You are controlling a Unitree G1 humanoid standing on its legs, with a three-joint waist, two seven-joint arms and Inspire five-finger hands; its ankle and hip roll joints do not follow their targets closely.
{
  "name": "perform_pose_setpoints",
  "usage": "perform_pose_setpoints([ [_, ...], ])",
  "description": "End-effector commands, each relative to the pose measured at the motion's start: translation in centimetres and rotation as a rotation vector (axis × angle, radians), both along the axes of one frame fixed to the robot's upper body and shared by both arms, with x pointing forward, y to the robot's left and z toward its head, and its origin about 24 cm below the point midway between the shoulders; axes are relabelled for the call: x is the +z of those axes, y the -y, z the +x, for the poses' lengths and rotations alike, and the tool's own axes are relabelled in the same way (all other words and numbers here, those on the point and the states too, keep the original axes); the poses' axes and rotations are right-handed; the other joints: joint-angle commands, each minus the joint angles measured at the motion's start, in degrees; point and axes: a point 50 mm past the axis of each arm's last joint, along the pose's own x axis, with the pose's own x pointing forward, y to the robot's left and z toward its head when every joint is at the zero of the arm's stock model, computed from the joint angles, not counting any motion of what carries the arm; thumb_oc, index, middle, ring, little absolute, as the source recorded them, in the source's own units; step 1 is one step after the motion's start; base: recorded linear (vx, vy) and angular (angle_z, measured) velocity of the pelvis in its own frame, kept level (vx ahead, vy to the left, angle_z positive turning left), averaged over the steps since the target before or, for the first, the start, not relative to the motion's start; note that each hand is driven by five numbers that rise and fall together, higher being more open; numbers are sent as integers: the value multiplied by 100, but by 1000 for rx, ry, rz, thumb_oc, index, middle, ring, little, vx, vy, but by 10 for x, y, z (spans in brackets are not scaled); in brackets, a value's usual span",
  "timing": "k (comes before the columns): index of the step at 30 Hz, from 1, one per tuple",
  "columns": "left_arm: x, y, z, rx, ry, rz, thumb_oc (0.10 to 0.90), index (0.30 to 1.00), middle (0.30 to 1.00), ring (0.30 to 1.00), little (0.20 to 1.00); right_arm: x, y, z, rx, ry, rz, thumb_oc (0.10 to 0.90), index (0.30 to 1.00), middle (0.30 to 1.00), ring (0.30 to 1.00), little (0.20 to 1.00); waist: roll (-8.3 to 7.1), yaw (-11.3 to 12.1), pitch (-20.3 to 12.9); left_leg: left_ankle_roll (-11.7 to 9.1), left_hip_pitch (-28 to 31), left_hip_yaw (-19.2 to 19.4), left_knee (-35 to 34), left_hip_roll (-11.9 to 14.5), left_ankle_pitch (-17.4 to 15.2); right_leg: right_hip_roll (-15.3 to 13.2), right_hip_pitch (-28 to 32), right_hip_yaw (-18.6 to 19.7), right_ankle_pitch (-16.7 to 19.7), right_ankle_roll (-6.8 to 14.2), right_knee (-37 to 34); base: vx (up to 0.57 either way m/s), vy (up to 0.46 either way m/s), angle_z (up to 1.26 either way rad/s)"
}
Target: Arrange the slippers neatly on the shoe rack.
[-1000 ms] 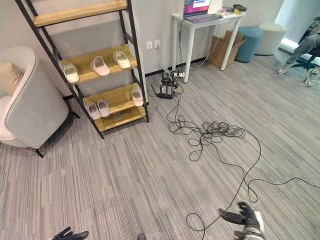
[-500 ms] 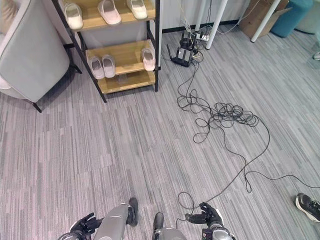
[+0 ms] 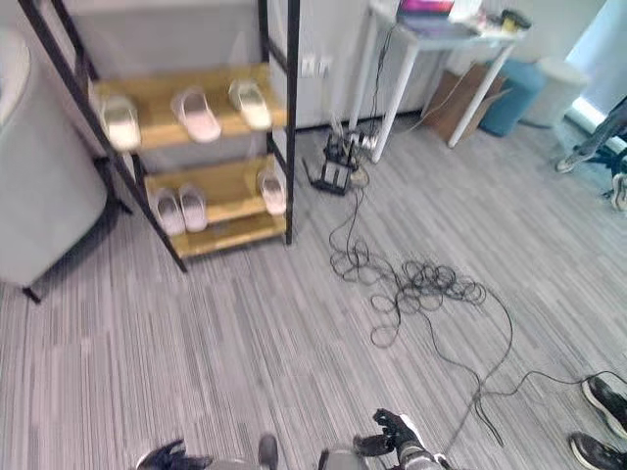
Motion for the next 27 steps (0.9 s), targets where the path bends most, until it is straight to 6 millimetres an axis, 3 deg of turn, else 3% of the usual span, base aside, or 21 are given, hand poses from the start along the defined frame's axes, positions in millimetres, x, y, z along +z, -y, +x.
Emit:
perform_pose_setpoints([
  [1,2,-5,1,3,10,34,800,900,900,900,900,0,14,-7,32,-45,-73,800,900,900,900,900,163,-99,248,-236,-140,-610,429,121,-112,410,962,80,867,64,-1948,550,-173,71],
  [2,2,0,6,-45,16,36,800,900,900,900,900,-2,17,-12,10,-63,-72,800,900,900,900,900,127,-257,285,-364,167,-790,408,107,-346,429,826,504,1045,195,-3064,337,-111,95],
  [5,1,5,7,-76,4,38,800,900,900,900,900,-4,18,-16,9,-86,-73,800,900,900,900,900,101,-329,243,-463,339,-898,451,140,-464,325,770,664,1280,300,-3667,419,-161,81],
  [7,-5,6,-6,-119,-60,44,800,900,900,900,900,-6,19,-21,18,-105,-72,800,900,900,900,900,64,-367,102,-538,509,-1059,687,218,-549,431,906,761,1252,246,-3480,631,-293,84],
  [8,-9,8,-15,-121,-91,41,800,900,900,900,900,-6,19,-24,25,-112,-75,800,900,900,900,900,78,-378,46,-618,543,-1100,850,297,-459,526,981,781,1187,177,-3402,735,-429,85],
  [9,-12,7,-26,-104,-129,28,800,900,900,900,900,-7,19,-24,16,-110,-68,800,900,900,900,900,85,-356,26,-933,147,-949,1900,567,161,654,1195,622,949,-57,-3293,505,-388,53],
  [10,-11,6,-24,-86,-121,24,800,900,900,900,900,-5,18,-20,13,-93,-57,800,900,900,900,900,-28,-326,44,-982,-222,-746,2561,761,567,641,1352,547,878,-150,-3342,389,-407,8],
  [11,-11,4,-23,-71,-115,22,800,900,900,900,900,-4,17,-17,9,-80,-53,800,900,900,900,900,-123,-264,102,-911,-557,-663,3242,912,688,642,1453,475,802,-281,-3349,142,-222,-5],
  [12,-11,4,-23,-71,-115,22,800,900,900,900,900,-4,17,-17,9,-80,-53,800,900,900,900,900,-101,-275,92,-916,-604,-682,3304,933,658,661,1433,458,799,-285,-3338,234,-331,7],
  [13,-9,0,-22,-43,-108,27,800,900,900,900,900,-1,17,-10,46,-68,-66,800,900,900,900,900,-320,-77,225,-759,-1096,-433,3869,1088,518,674,1715,283,574,-434,-3336,279,-269,25],
  [14,-9,0,-21,-24,-101,20,800,900,900,900,900,1,20,-8,66,-59,-85,800,900,900,900,900,-353,20,284,-720,-1370,-333,3761,1089,300,689,1863,194,447,-433,-3296,388,-288,13],
  [16,-9,0,-23,1,-90,20,800,900,900,900,900,5,23,-3,63,-29,-96,800,900,900,900,900,-362,185,267,-669,-1704,-147,2849,790,134,743,2120,150,288,-351,-3316,397,-1,5],
  [17,-11,1,-30,12,-103,14,800,900,900,900,900,8,24,-3,33,1,-73,800,900,900,900,900,-291,269,156,-706,-1685,25,1769,687,323,814,2271,111,218,-279,-3292,346,63,7],
  [19,-14,-3,-40,37,-138,27,800,900,900,900,900,10,22,-2,65,8,-82,800,900,900,900,900,-289,315,96,-699,-1451,-91,1327,565,364,846,2240,126,179,-189,-3002,296,121,-16],
  [21,-13,-5,-39,60,-131,35,800,900,900,900,900,13,18,1,134,29,-110,800,900,900,900,900,-348,264,72,-627,-1320,-288,1372,383,226,767,2164,86,235,-99,-2717,185,107,-44],
  [24,-12,-11,-42,88,-137,42,800,900,900,900,900,15,14,4,171,41,-112,800,900,900,900,900,-381,271,23,-538,-1159,-268,1296,323,59,677,2163,25,195,-7,-2624,105,88,-36],
  [25,-12,-15,-46,107,-153,53,800,900,900,900,900,15,8,7,196,44,-101,800,900,900,900,900,-355,284,33,-437,-980,-250,1192,304,9,528,2021,-45,428,179,-2133,87,101,16],
  [27,-12,-18,-47,103,-160,66,800,900,900,900,900,15,5,9,217,50,-103,800,900,900,900,900,-343,277,60,-405,-916,-251,1173,305,3,465,1914,-52,563,263,-1819,38,54,19],
])
